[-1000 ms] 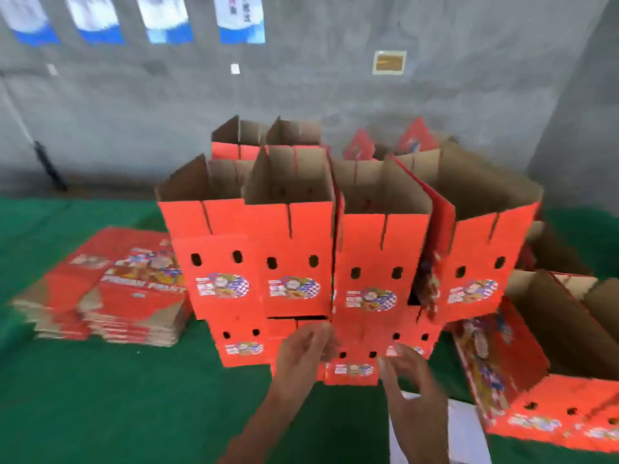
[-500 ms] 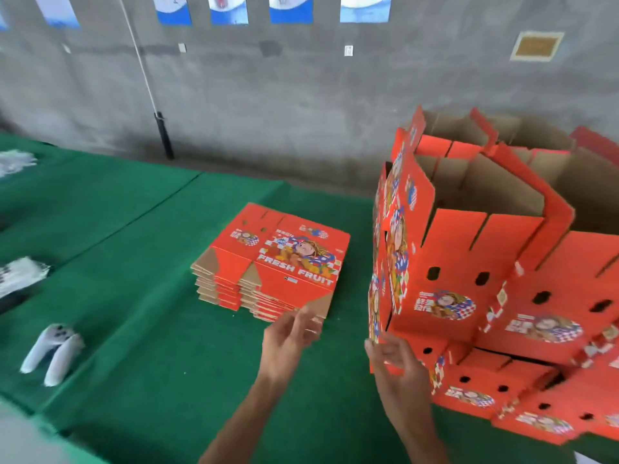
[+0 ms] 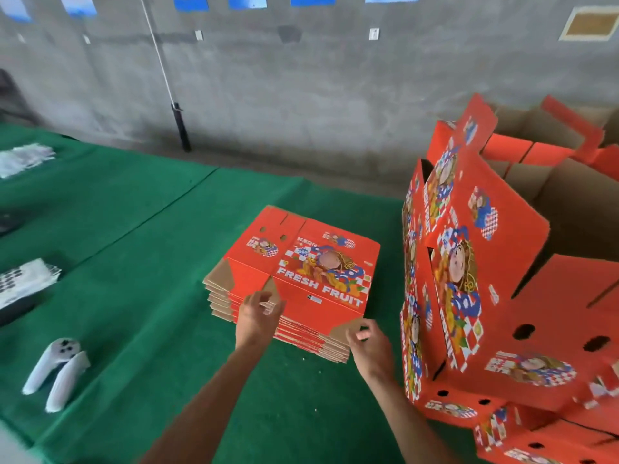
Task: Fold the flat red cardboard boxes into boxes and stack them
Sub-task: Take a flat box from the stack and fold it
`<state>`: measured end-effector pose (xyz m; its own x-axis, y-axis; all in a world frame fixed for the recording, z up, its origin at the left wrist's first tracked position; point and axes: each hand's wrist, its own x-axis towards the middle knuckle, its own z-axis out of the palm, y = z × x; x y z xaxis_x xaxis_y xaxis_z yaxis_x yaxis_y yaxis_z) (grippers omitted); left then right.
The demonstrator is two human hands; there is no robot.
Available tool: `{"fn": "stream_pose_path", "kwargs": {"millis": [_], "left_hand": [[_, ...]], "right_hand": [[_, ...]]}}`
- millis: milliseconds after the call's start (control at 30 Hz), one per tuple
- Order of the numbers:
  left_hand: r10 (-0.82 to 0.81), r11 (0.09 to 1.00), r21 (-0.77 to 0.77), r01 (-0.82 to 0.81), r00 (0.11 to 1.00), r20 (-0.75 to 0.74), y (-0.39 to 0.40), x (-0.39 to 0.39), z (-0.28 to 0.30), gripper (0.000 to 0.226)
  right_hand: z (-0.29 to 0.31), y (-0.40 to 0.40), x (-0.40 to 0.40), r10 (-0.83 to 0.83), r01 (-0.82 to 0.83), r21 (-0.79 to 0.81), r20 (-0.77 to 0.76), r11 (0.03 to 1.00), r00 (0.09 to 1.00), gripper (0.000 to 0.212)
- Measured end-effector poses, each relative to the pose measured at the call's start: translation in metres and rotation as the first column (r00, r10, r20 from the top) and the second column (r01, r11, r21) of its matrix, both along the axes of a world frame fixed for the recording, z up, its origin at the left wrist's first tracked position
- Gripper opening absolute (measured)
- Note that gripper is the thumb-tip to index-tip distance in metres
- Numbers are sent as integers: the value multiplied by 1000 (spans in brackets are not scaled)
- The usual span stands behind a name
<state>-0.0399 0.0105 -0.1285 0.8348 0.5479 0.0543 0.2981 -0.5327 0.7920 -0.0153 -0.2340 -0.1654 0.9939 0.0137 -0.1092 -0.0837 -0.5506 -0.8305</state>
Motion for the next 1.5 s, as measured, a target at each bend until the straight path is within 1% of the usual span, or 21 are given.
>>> {"fn": "stream_pose_path", "kwargs": {"millis": [100, 167, 200, 267, 333, 400, 500, 600, 700, 733, 800, 867, 967, 1000, 1067, 1133, 1167, 1267, 1333, 1400, 1500], "left_hand": [[15, 984, 181, -2, 998, -69, 24, 16, -9, 45], [48, 960, 279, -5, 988, -148, 38, 26, -9, 59], [69, 946, 324, -1, 978, -199, 47, 32, -8, 68], [110, 924, 382, 13, 948, -299, 62, 42, -9, 86], [109, 902, 427, 58, 928, -356, 74, 48, -10, 95], [82, 865, 485, 129, 917, -390, 81, 56, -9, 93], [58, 744, 609, 275, 881, -469, 84, 64, -5, 77], [13, 669, 640, 377, 856, -518, 92, 68, -2, 63], [-29, 654, 618, 437, 831, -556, 96, 71, 10, 47], [-13, 674, 620, 402, 846, -533, 94, 71, 15, 44], [41, 748, 609, 262, 898, -438, 92, 69, 26, 36], [63, 806, 575, 141, 945, -320, 95, 68, 40, 30], [52, 868, 496, 26, 989, -142, 111, 65, 64, 27], [53, 897, 443, -12, 995, -81, 116, 62, 71, 26], [54, 940, 335, -68, 997, 50, 119, 55, 86, 24], [14, 963, 260, -63, 982, 186, 113, 47, 102, 20], [-1, 970, 235, -57, 971, 240, 109, 43, 110, 18], [-21, 986, 161, -35, 943, 333, 93, 25, 132, 22], [-47, 991, 133, -4, 924, 379, 87, 8, 147, 24], [-64, 992, 127, 13, 910, 409, 85, -10, 163, 27], [-95, 991, 129, 42, 894, 438, 79, -41, 185, 28]], "right_hand": [[-17, 5, 20, -60, 54, -71, -80, 996, 995, 47], [-22, 11, 29, -107, 96, -82, -139, 992, 984, 56], [-24, 16, 33, -121, 113, -60, -151, 992, 981, 55], [-27, 26, 38, -121, 120, -16, -155, 993, 980, 40], [-31, 34, 38, -128, 132, 11, -179, 991, 976, 36], [-34, 37, 37, -140, 149, 38, -181, 988, 974, 36], [-29, 39, 38, -164, 175, 56, -160, 983, 973, 38], [-20, 46, 30, -154, 172, 107, -155, 979, 976, 37], [-6, 54, 20, -91, 112, 211, -104, 971, 990, 39], [0, 56, 16, -72, 85, 219, -69, 972, 995, 37], [14, 62, 11, -35, 32, 192, 11, 981, 999, 35], [31, 69, 7, -17, 2, 149, 94, 989, 995, 41], [62, 67, 3, -77, 64, 64, 235, 996, 969, 50], [71, 63, 0, -113, 105, 43, 284, 994, 952, 50], [88, 53, -7, -194, 188, 57, 417, 981, 888, 46], [106, 43, -15, -248, 218, 120, 516, 969, 820, 40], [115, 38, -20, -287, 221, 185, 536, 958, 794, 38], [142, 26, -37, -450, 229, 420, 564, 878, 692, 39], [160, 21, -46, -512, 175, 549, 552, 817, 658, 44], [177, 21, -52, -464, 129, 544, 542, 829, 700, 42], [196, 18, -71, -346, 99, 420, 569, 902, 746, 50]]}}
